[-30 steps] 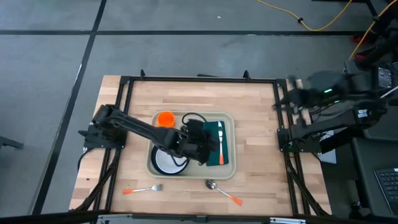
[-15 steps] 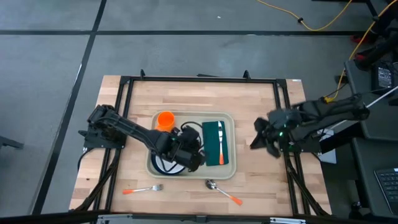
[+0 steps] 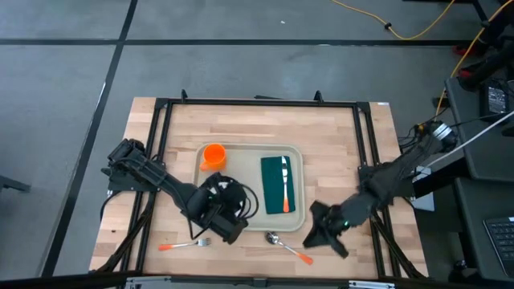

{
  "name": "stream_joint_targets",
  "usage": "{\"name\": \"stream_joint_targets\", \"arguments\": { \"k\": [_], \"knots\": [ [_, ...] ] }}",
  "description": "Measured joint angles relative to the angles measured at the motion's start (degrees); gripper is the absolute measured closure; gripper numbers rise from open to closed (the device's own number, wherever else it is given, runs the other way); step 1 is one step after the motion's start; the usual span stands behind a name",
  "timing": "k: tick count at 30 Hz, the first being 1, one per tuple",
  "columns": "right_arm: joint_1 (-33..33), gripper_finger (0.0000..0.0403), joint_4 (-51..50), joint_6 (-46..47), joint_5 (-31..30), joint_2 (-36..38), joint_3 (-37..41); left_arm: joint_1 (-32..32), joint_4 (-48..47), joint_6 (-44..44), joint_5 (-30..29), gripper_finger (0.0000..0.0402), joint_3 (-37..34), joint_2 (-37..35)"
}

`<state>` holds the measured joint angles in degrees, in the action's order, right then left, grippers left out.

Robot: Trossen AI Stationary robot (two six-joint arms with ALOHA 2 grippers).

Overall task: Set up tray
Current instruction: Put the orange spoon on the dark green napkin

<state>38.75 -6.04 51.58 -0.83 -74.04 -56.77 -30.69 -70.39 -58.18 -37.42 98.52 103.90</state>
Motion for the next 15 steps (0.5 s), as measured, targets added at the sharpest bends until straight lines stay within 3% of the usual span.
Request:
{"name": "stream_joint_targets", "arguments": {
  "k": [9, 15],
  "knots": [
    [2.4, 0.0353, 2.5, 0.6, -0.1, -15.7, -4.5, -3.2, 2.1, 0.4, 1.4, 0.036, 0.0, 0.0],
    [1.6, 0.0339, -4.1, -2.4, 0.5, -24.9, -11.3, -3.4, 2.6, -2.0, 1.5, 0.0366, 0.0, 0.0]
  ]
}}
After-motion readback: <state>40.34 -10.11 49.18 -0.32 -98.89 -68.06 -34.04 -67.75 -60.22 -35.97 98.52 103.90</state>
